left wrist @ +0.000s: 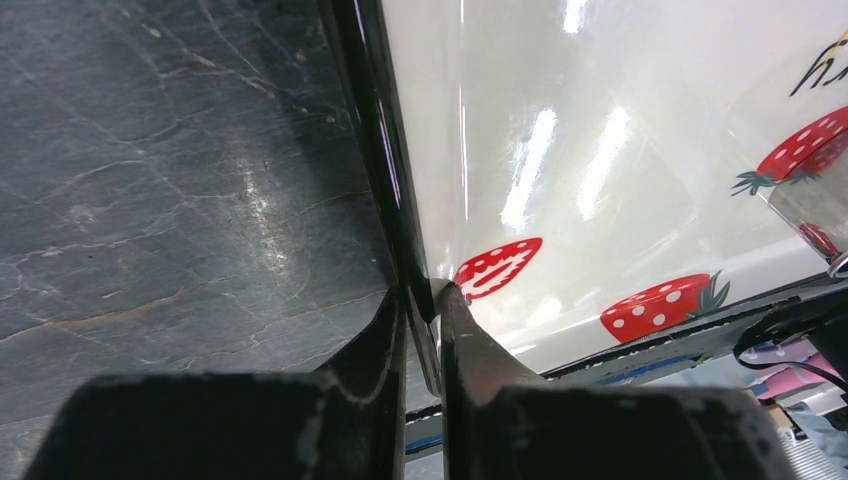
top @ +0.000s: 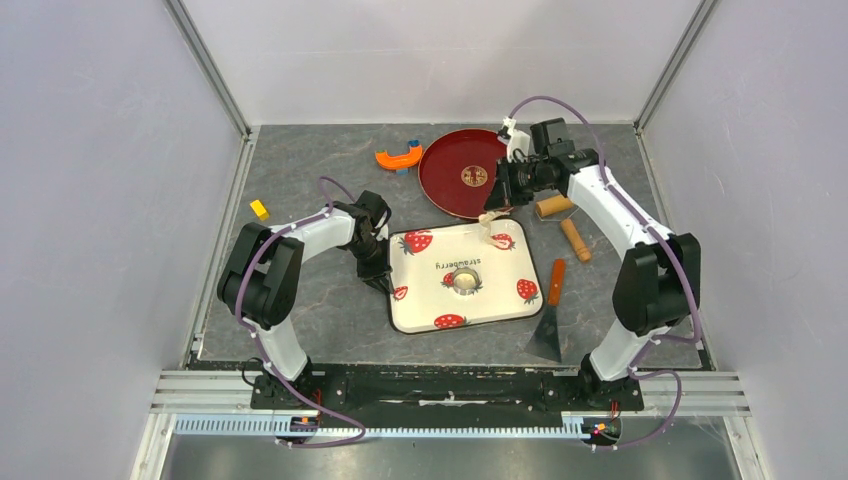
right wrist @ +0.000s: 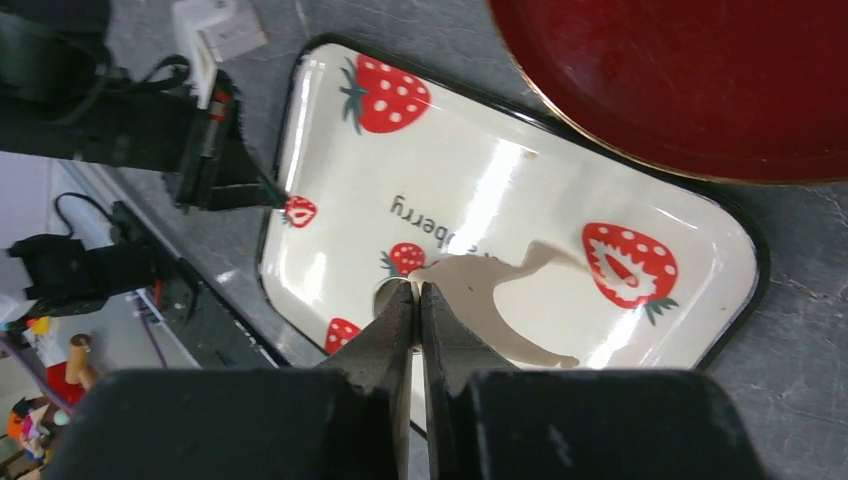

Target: Roll out the dumpling wrappers from the dough

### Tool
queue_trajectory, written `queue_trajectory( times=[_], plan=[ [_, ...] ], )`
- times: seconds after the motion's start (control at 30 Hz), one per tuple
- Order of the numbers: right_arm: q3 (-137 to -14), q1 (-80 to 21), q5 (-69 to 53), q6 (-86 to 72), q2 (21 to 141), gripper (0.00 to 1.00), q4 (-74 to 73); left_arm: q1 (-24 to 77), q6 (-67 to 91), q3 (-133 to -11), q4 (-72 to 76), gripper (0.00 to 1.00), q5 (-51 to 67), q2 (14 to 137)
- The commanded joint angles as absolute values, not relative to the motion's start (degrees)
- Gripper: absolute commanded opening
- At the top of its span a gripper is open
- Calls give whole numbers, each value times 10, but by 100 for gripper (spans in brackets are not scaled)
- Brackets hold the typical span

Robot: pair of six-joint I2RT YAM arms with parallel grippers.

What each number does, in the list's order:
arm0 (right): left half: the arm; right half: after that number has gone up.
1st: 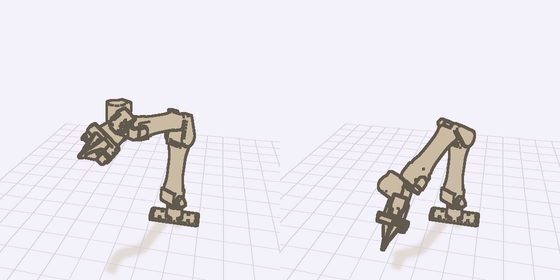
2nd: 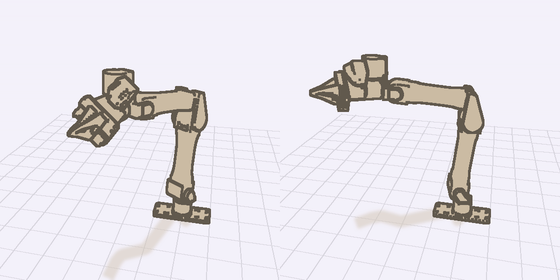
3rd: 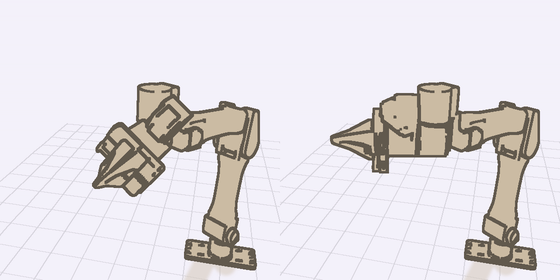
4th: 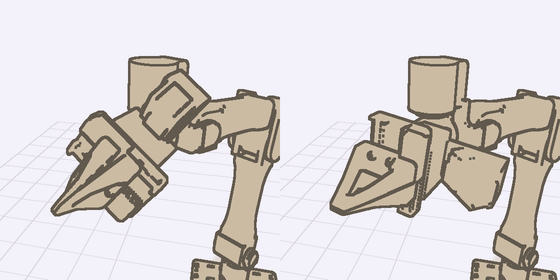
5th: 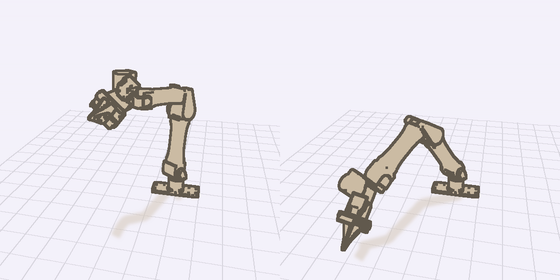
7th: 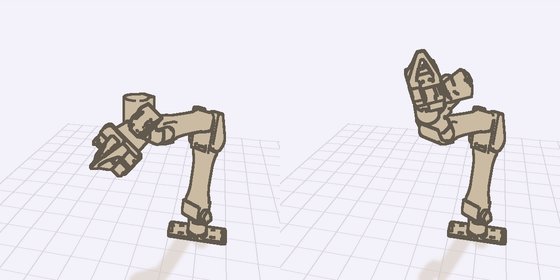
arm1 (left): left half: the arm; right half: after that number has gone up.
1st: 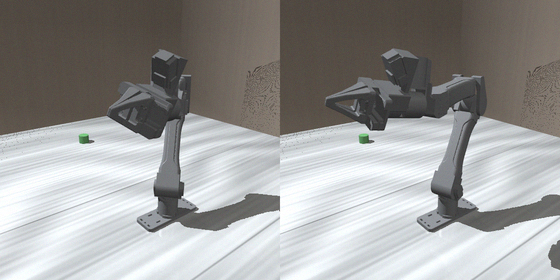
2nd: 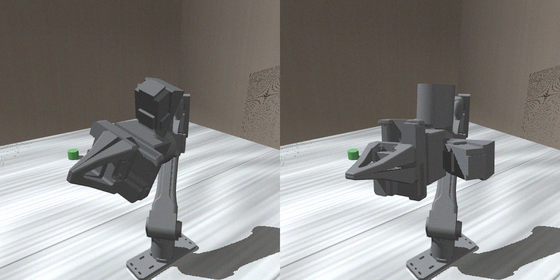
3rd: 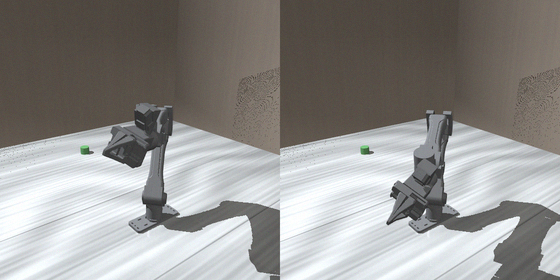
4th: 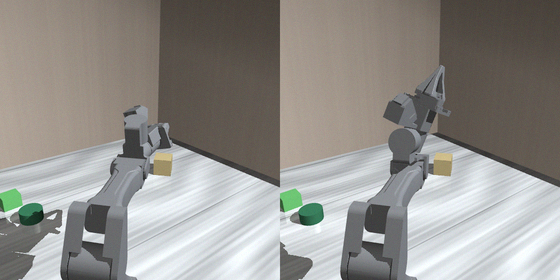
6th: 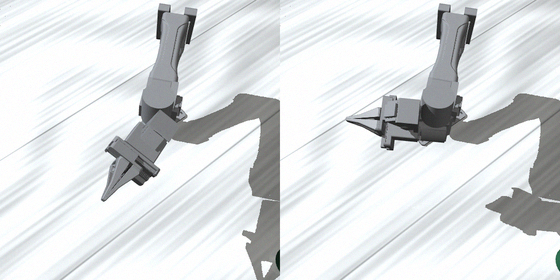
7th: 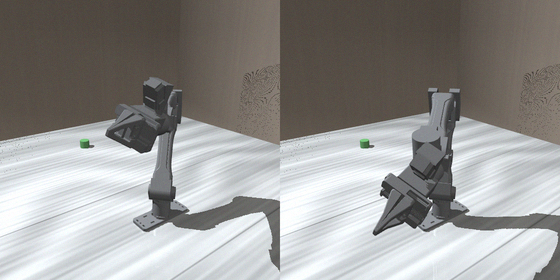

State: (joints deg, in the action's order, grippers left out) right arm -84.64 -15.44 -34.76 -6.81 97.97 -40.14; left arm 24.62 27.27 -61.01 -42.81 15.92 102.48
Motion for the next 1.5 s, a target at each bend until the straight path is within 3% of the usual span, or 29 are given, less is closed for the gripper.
queue_trajectory(
  times=[0.0,0.3,0.43,0.9,1.13,1.47],
  plan=[
    [-794,-149,-287,-46,986,6,-332,263,223,-584,-428,2,74,1056],
    [-691,-146,-174,-26,1018,7,-257,265,223,-584,-428,2,72,1056],
    [-666,-146,-135,-14,1028,13,-253,266,223,-584,-427,2,73,1057],
    [-587,-146,-86,-16,949,63,-261,268,222,-583,-424,2,75,1059],
    [-620,-146,-96,-26,916,86,-260,272,216,-581,-424,2,74,1058],
    [-761,-147,-164,-45,1022,87,-258,289,207,-578,-430,2,63,1053]
  ],
)
